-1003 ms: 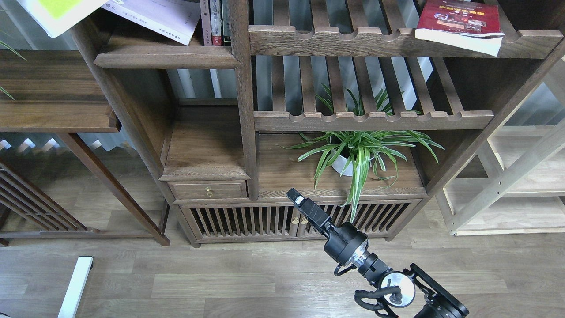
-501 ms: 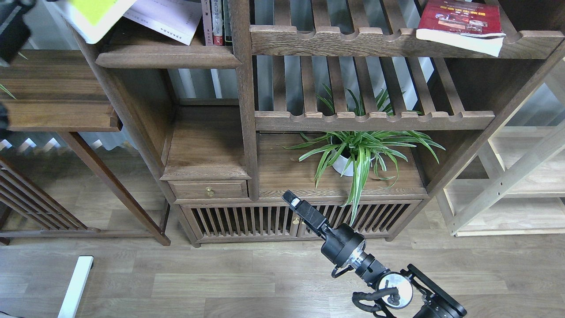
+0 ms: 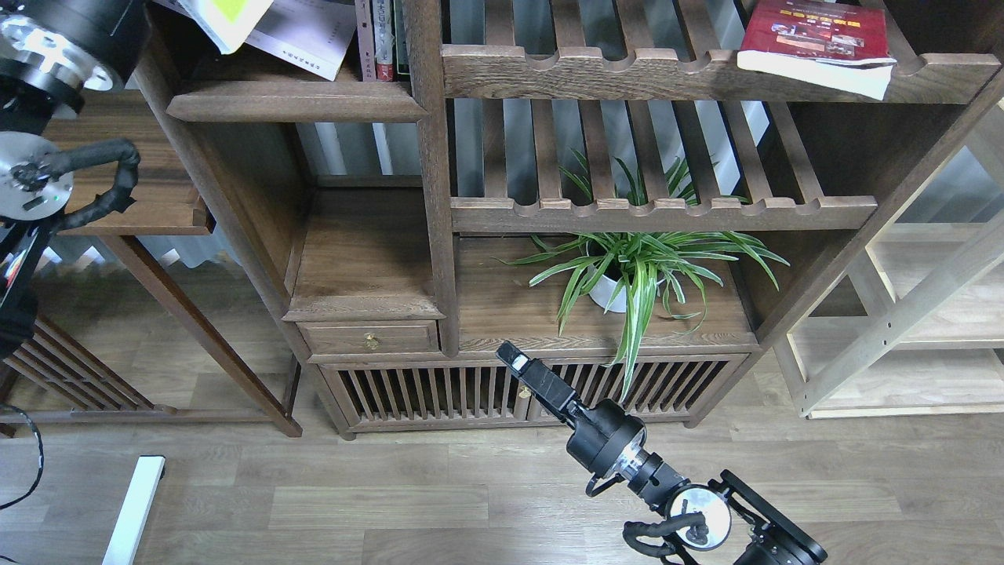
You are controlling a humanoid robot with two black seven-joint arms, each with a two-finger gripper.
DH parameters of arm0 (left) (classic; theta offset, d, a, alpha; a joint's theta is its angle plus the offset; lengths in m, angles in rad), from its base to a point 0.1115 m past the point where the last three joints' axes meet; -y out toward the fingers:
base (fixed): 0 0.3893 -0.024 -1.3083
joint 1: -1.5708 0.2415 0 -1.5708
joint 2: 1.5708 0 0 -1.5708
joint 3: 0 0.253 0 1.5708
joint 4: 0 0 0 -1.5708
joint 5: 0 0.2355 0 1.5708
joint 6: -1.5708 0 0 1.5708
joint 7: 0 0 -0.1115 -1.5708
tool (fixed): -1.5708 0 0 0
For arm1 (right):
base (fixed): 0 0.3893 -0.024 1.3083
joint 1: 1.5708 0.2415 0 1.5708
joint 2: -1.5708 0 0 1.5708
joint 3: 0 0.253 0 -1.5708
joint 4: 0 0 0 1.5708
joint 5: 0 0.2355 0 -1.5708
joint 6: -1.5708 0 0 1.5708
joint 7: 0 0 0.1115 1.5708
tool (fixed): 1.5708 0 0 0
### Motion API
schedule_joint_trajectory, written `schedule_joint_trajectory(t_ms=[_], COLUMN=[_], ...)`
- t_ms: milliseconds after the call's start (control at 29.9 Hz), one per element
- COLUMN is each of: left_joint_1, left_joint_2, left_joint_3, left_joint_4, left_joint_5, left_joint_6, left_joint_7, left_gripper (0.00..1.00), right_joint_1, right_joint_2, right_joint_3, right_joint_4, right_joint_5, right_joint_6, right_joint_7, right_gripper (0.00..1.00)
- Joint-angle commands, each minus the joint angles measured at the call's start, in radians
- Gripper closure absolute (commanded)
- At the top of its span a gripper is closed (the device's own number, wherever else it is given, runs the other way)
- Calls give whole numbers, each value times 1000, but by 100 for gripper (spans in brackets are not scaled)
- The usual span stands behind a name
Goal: Organize books on shelf
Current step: 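Push the book into the top shelf with the left gripper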
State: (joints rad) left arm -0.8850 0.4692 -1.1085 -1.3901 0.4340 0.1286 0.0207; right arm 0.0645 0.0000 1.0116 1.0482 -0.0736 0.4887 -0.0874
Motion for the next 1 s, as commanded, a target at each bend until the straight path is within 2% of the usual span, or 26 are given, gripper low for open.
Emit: schedule_joint_trajectory(t_ms=[0, 201, 401, 735, 869, 969], left_joint_1=[-43, -110, -198, -330, -364, -367], left_joint_2=[-24, -61, -119, -198, -202, -204], left_joint_3=[19, 65, 90, 162, 191, 202], left_joint_4=[75, 207, 380, 631, 686, 709], left_joint_5=[0, -1, 0, -8, -11, -11], left_joint_6=[-7, -20, -99, -181, -207, -208], left_joint_7=[-5, -33, -50, -71, -73, -73], left_gripper=[90, 85, 84, 82, 82, 78], right_joint_1=[1, 1, 1, 3, 3, 3], right_joint_2=[0, 0, 0, 0, 0, 0], right_joint_3=[-1, -1, -4, -14, -16, -16], right_joint_4=[6, 18, 30, 58, 58, 59], right_joint_5=[0, 0, 2, 2, 2, 2], right_joint_6=[0, 0, 0, 0, 0, 0], right_joint_7=[0, 0, 0, 0, 0, 0], right_gripper=[17, 17, 17, 17, 17, 17])
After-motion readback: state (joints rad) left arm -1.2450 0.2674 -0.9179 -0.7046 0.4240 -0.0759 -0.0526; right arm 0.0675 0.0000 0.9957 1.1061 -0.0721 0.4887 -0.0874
